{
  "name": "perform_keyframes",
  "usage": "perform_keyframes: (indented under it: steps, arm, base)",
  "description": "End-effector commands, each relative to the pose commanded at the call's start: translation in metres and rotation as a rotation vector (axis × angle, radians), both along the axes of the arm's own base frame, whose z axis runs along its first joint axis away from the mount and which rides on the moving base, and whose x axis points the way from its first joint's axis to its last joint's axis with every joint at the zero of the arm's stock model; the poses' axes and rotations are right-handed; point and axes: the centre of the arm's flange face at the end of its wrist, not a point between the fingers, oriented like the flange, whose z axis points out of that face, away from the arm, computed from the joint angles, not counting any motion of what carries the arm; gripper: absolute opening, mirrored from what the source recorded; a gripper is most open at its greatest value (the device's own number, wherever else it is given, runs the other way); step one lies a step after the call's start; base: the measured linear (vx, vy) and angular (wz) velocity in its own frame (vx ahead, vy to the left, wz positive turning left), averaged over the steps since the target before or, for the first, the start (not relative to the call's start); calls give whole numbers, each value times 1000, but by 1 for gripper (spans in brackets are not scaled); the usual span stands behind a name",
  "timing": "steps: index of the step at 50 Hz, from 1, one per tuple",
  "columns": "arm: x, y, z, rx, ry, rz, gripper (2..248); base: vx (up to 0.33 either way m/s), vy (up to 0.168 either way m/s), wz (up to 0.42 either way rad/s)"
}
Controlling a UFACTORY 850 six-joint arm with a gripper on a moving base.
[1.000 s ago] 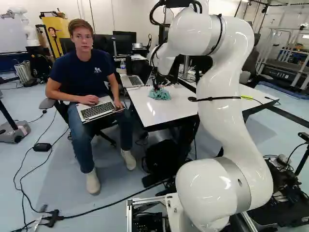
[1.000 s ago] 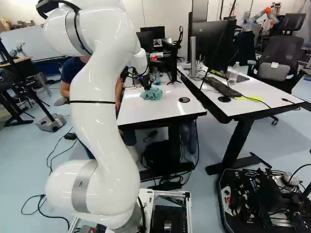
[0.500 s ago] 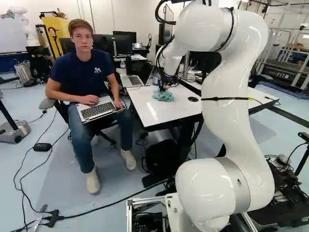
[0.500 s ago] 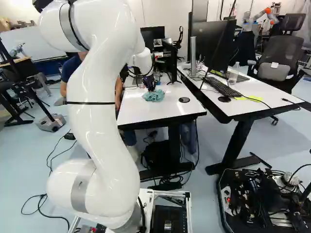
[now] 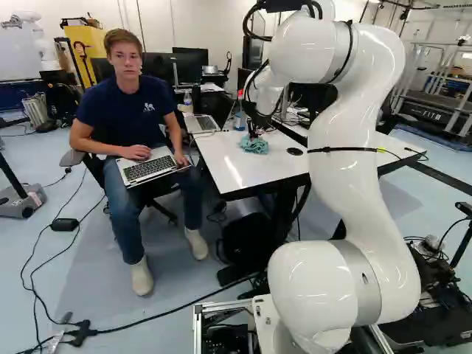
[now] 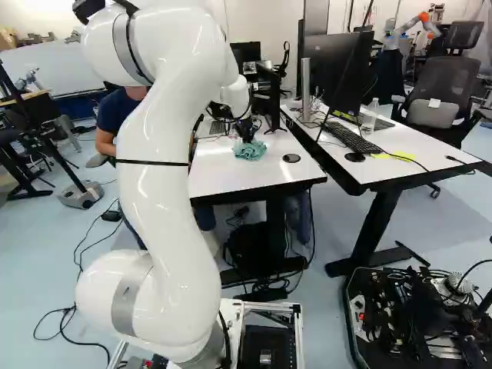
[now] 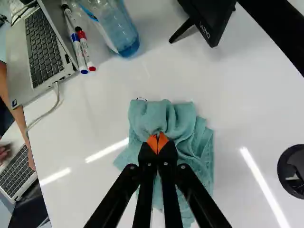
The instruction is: Clean the table with the green towel
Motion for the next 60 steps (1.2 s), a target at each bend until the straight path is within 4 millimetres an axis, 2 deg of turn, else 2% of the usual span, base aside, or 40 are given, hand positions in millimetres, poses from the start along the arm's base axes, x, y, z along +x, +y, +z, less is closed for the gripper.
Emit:
perform_keyframes:
  steps: [18, 30, 40, 60]
  arm:
    - [31, 9, -3, -2, -31, 16, 22]
    - [47, 24, -5, -3, -47, 38, 22]
    - [39, 39, -4, -2, -37, 58, 22]
    - [6, 59, 0, 0, -4, 86, 22]
  base:
    - [0, 0, 0]
    - [0, 0, 0]
    - [0, 0, 0]
    - [0, 0, 0]
